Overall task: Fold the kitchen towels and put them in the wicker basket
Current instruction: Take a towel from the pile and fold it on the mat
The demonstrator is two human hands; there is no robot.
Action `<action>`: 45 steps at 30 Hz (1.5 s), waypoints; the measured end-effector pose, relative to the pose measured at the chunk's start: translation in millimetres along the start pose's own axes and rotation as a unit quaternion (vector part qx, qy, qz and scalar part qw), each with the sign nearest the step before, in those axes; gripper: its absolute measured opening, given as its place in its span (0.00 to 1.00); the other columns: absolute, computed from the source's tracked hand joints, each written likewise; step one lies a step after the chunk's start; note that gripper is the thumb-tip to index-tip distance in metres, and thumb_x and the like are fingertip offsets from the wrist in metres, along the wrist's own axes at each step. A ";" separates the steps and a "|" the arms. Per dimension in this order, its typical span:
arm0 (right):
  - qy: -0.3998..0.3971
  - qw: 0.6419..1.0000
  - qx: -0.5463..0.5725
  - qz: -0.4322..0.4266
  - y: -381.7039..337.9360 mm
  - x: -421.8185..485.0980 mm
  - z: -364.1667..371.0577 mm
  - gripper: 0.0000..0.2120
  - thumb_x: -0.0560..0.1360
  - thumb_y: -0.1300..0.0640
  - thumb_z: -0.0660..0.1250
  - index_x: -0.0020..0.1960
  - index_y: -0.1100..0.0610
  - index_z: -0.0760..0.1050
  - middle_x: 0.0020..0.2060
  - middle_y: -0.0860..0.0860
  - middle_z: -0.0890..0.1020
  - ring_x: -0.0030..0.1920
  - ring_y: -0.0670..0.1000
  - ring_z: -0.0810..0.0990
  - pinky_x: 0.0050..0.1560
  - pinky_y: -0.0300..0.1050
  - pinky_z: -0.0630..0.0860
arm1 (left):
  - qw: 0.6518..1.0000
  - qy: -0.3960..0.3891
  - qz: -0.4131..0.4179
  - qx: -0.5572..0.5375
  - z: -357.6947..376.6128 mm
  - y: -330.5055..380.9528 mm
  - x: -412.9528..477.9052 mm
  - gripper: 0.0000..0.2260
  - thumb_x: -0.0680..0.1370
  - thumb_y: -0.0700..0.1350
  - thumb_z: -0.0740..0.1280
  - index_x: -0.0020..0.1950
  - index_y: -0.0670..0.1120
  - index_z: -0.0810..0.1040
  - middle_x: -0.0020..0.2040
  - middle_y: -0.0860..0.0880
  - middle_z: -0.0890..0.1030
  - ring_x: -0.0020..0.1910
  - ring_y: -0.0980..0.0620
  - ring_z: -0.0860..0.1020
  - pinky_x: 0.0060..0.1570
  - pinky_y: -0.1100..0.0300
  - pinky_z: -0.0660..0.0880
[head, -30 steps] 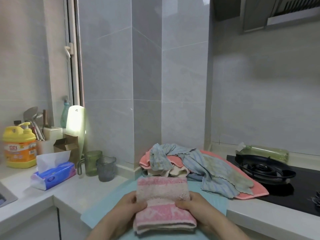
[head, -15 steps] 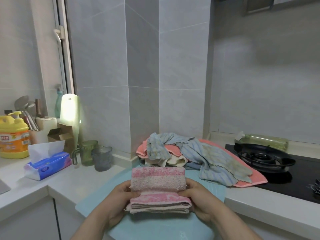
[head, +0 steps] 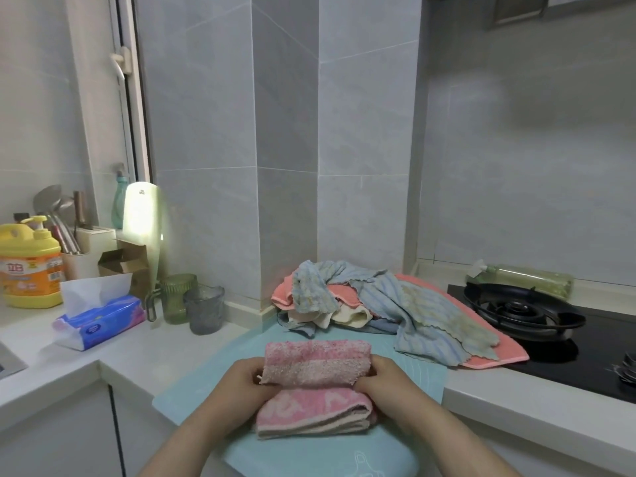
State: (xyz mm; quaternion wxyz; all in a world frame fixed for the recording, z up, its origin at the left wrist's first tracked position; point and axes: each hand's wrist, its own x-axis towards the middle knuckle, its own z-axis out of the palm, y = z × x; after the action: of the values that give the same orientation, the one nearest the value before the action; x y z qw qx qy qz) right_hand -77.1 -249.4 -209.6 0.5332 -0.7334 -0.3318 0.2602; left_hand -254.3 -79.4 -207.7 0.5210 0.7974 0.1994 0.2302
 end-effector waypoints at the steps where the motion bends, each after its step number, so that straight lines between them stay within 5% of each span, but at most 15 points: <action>1: 0.006 0.998 -0.061 -0.021 -1.3 -2.6 -0.8 0.15 0.70 0.64 0.65 0.53 0.52 0.81 0.44 0.49 0.87 0.46 0.51 0.85 0.51 0.51 0.80 | 0.999 -0.001 0.019 0.051 -2.4 0.7 -1.3 0.17 0.73 0.33 0.72 0.48 0.56 0.86 0.47 0.58 0.86 0.49 0.61 0.83 0.45 0.70 0.76; 4: 0.030 0.978 -0.194 -0.070 -5.9 -6.4 -2.4 0.16 0.69 0.55 0.69 0.56 0.46 0.80 0.48 0.40 0.84 0.50 0.42 0.81 0.54 0.43 0.79 | 0.992 0.019 0.037 0.119 -7.0 5.5 -1.3 0.19 0.69 0.40 0.77 0.51 0.62 0.81 0.48 0.67 0.83 0.48 0.70 0.79 0.45 0.74 0.73; 7: 0.029 0.985 -0.142 -0.095 -9.2 -8.8 -4.2 0.19 0.69 0.59 0.72 0.58 0.46 0.76 0.51 0.41 0.82 0.51 0.41 0.80 0.54 0.41 0.78 | 0.996 0.046 0.018 0.073 -9.8 10.7 1.2 0.24 0.68 0.35 0.76 0.55 0.59 0.77 0.49 0.58 0.83 0.44 0.66 0.79 0.42 0.70 0.75; 14: 0.018 0.997 0.021 -0.077 -7.0 -16.2 -6.0 0.13 0.72 0.75 0.65 0.51 0.60 0.77 0.48 0.57 0.82 0.36 0.54 0.83 0.34 0.46 0.79 | 0.997 0.055 0.044 0.027 -6.7 4.6 -3.9 0.13 0.69 0.27 0.70 0.45 0.43 0.84 0.43 0.46 0.84 0.39 0.54 0.82 0.37 0.63 0.77; 19: -0.016 0.994 0.086 -0.071 2.3 -16.4 -12.1 0.13 0.73 0.74 0.65 0.50 0.59 0.80 0.50 0.56 0.84 0.43 0.56 0.85 0.37 0.44 0.79 | 0.999 0.030 0.036 -0.008 -6.6 -0.3 -8.5 0.14 0.72 0.27 0.70 0.46 0.46 0.85 0.47 0.48 0.85 0.44 0.53 0.84 0.44 0.61 0.79; 24: -0.021 0.996 0.068 -0.057 12.6 -17.0 -11.7 0.08 0.73 0.74 0.66 0.45 0.63 0.78 0.45 0.58 0.83 0.39 0.55 0.83 0.40 0.46 0.80 | 0.999 0.024 0.013 0.035 -8.2 -12.3 -13.8 0.14 0.69 0.29 0.73 0.42 0.49 0.86 0.57 0.56 0.80 0.52 0.63 0.81 0.50 0.68 0.76; 28: -0.022 0.997 -0.007 -0.072 19.6 -18.8 -12.1 0.13 0.73 0.73 0.66 0.41 0.56 0.79 0.48 0.62 0.83 0.41 0.53 0.81 0.41 0.43 0.76 | 0.998 0.000 0.009 0.061 -12.0 -15.1 -16.9 0.15 0.67 0.27 0.71 0.38 0.48 0.86 0.60 0.55 0.77 0.56 0.65 0.78 0.51 0.70 0.73; 33: 0.006 0.989 -0.102 -0.109 20.1 -19.8 -10.1 0.19 0.71 0.71 0.69 0.35 0.46 0.78 0.52 0.49 0.82 0.49 0.48 0.82 0.53 0.42 0.79 | 0.998 -0.023 0.003 0.057 -14.8 -17.3 -18.9 0.14 0.65 0.27 0.70 0.38 0.44 0.86 0.62 0.52 0.77 0.59 0.66 0.75 0.51 0.71 0.73; 36: 0.010 0.973 -0.187 -0.136 17.9 -21.1 -8.9 0.24 0.70 0.69 0.66 0.37 0.37 0.76 0.51 0.46 0.79 0.51 0.45 0.79 0.55 0.36 0.75 | 0.995 -0.015 0.016 0.093 -13.8 -14.7 -25.3 0.13 0.60 0.35 0.69 0.37 0.51 0.85 0.62 0.51 0.76 0.63 0.64 0.73 0.54 0.69 0.72; 40: -0.003 0.978 -0.174 -0.119 10.8 -29.0 -6.7 0.10 0.68 0.62 0.62 0.35 0.48 0.74 0.49 0.49 0.77 0.49 0.46 0.76 0.47 0.34 0.70 | 0.993 -0.001 0.023 0.116 -7.2 -11.7 -31.4 0.01 0.62 0.47 0.70 0.32 0.52 0.80 0.63 0.55 0.75 0.66 0.65 0.70 0.57 0.64 0.70; 43: 0.012 0.985 -0.132 -0.111 10.0 -32.0 -3.1 0.11 0.77 0.55 0.63 0.41 0.60 0.78 0.48 0.49 0.79 0.47 0.45 0.77 0.48 0.37 0.70 | 0.991 0.043 0.039 0.117 0.0 -14.4 -28.8 0.16 0.76 0.45 0.70 0.27 0.51 0.76 0.57 0.56 0.79 0.66 0.65 0.70 0.54 0.66 0.68; 45: 0.053 0.979 -0.161 -0.114 8.7 -33.7 1.4 0.14 0.79 0.52 0.64 0.40 0.61 0.78 0.47 0.53 0.80 0.47 0.46 0.78 0.52 0.40 0.72 | 0.989 0.064 0.041 0.130 5.5 -10.0 -29.8 0.16 0.74 0.43 0.73 0.26 0.53 0.76 0.56 0.56 0.78 0.64 0.65 0.71 0.49 0.66 0.69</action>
State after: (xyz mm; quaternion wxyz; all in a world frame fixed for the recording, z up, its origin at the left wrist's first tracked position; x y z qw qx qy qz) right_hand -98.1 -276.2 -217.4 0.4514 -0.7796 -0.4220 0.1020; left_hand -276.2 -96.4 -223.6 0.3892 0.8496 0.2273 0.2741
